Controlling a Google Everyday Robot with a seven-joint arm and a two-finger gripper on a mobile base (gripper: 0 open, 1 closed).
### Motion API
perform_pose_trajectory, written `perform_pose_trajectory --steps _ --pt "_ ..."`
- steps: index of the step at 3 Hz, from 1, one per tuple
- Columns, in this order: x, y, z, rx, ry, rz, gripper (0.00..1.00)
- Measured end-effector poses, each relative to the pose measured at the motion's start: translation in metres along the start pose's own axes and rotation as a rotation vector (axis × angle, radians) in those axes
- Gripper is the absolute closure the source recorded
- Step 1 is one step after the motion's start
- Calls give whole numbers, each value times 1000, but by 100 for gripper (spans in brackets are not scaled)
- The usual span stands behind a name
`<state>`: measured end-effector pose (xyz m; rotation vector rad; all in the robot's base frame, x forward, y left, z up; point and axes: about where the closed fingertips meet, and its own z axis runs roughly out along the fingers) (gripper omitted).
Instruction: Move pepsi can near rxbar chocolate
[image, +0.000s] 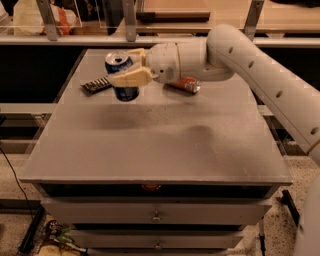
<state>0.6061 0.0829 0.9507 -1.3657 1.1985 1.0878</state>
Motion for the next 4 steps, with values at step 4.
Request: perform_pose_trajectory --steps 4 --pt "46 -92 42 115 5 68 100"
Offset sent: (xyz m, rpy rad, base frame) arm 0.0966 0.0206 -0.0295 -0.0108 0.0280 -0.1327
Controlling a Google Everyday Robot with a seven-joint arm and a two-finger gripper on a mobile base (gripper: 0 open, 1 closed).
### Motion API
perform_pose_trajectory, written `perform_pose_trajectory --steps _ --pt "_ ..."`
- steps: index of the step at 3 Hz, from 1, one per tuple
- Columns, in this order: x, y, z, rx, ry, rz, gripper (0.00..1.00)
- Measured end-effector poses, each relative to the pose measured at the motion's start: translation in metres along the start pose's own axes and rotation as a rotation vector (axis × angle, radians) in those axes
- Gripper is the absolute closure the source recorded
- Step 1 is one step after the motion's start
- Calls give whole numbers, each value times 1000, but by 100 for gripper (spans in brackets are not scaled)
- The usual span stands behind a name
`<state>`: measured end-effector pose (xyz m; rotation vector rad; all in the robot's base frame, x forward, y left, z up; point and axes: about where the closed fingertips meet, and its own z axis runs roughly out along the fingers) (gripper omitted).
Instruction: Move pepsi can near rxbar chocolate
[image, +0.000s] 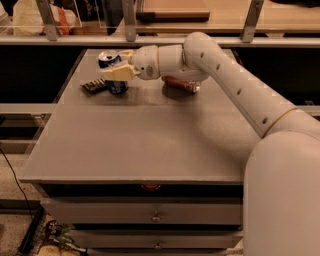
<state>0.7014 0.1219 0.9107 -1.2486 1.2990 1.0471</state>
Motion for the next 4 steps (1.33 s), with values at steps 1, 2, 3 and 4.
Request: perform_pose_trajectory --steps 1,2,3,4 --pt "8 -8 11 0 -11 24 82" --pt "11 -12 16 0 -19 34 59" --pt "12 -14 18 0 -21 41 35" --pt "12 -12 18 1 -19 43 14"
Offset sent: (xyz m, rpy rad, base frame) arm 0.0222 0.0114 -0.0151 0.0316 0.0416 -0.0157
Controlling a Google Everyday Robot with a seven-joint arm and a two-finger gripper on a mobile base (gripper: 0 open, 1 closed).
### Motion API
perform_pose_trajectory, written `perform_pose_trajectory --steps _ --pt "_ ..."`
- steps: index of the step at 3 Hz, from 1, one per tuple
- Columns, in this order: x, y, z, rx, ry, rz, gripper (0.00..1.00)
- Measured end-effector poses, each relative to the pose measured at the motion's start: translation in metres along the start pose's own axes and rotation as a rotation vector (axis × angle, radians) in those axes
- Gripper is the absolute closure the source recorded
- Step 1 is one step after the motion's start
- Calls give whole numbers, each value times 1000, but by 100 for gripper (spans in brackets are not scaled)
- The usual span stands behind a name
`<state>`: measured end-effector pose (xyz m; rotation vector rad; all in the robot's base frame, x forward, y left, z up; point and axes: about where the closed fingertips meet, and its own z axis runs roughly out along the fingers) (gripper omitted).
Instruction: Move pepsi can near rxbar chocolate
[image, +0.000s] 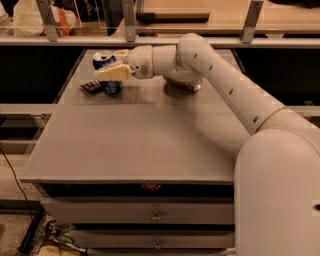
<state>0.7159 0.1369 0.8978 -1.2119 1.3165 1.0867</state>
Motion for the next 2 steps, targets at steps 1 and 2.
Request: perform_pose_trajectory --steps 1,2 --pt "2 6 -8 6 7 15 0" --pt "2 9 -13 9 17 17 0"
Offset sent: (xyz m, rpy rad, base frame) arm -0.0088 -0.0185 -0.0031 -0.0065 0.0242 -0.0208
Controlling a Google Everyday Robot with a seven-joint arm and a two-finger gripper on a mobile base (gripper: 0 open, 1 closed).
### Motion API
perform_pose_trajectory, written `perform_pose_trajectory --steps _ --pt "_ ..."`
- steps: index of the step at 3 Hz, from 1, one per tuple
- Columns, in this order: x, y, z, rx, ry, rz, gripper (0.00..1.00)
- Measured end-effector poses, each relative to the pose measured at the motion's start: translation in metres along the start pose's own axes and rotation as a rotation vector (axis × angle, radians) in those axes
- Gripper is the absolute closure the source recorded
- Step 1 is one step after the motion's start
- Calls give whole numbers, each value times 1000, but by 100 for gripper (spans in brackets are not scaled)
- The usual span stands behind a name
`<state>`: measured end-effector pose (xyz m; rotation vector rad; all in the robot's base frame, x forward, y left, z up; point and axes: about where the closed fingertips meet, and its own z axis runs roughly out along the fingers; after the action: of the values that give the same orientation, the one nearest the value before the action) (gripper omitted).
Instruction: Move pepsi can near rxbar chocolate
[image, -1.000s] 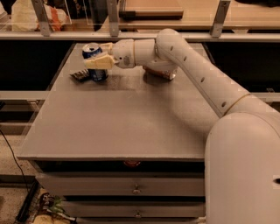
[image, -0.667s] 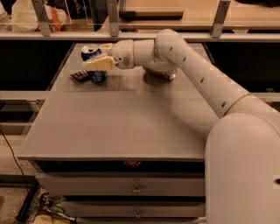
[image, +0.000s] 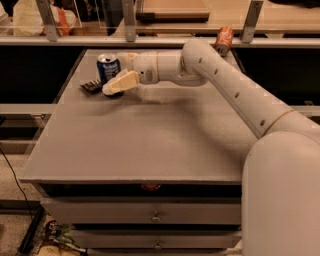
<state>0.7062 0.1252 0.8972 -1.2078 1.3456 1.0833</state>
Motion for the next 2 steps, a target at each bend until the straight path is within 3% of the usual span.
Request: perform_pose_trajectory --steps 2 --pt "-6 9 -25 38 34 -8 0"
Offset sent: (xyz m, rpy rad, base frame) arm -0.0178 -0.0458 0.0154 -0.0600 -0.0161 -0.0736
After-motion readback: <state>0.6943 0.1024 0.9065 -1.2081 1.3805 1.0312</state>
